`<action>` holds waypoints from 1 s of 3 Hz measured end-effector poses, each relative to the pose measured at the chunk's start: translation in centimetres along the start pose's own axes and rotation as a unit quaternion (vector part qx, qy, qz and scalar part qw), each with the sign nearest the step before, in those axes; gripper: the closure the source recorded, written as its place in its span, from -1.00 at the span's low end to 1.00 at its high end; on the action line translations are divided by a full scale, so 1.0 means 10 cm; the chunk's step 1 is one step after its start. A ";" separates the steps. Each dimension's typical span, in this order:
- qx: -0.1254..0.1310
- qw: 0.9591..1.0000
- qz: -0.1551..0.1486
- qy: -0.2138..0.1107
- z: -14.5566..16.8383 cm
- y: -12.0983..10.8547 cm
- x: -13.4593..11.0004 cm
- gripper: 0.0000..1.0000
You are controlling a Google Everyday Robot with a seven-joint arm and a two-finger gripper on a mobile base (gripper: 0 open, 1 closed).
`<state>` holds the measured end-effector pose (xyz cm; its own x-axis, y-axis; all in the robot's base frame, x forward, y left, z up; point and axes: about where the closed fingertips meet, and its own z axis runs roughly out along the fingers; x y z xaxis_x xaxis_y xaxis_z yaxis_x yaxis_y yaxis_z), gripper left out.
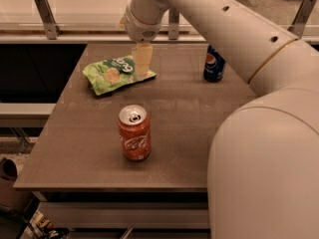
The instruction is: Pick green rice chip bag
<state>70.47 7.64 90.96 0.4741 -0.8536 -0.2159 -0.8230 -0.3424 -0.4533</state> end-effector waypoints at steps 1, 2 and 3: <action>-0.035 0.999 -0.009 -0.006 0.23 0.08 -0.07 -1.00; -0.062 0.998 -0.018 -0.017 0.42 0.12 -0.15 -1.00; -0.076 0.996 -0.031 -0.043 0.49 0.17 -0.31 -1.00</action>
Offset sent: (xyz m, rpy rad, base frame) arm -0.0043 0.0348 -0.0506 -0.0532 0.1480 0.1120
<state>69.11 11.63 86.65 0.5454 -0.7945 -0.2669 -0.8257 -0.4545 -0.3341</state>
